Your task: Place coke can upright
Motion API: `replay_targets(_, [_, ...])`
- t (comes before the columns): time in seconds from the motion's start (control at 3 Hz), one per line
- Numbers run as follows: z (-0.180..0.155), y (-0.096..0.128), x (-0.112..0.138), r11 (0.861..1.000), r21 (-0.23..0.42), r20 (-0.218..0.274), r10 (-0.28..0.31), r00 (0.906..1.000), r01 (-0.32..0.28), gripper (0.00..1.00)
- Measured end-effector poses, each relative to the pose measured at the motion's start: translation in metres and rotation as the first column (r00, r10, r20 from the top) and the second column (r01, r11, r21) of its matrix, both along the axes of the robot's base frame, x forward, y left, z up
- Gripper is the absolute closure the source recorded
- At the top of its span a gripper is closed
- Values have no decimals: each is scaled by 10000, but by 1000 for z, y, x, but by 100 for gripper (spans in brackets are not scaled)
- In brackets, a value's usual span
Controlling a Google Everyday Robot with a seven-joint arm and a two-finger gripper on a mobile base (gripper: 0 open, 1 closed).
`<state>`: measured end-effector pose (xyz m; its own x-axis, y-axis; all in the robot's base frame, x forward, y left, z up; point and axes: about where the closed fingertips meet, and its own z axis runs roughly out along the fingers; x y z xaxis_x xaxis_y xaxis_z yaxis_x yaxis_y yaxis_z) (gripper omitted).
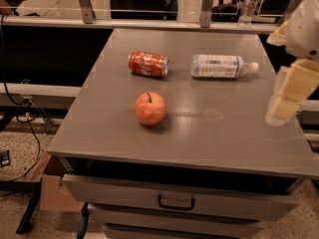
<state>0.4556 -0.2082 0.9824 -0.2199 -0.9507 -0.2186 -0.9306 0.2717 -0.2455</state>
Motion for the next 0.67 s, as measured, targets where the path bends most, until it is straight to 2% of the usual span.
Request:
replay_targets(0.33, [8,16,37,9996,184,143,-232,9996,229,0])
replay_targets(0.67, [13,35,79,9962,274,326,-839,9959,830,0])
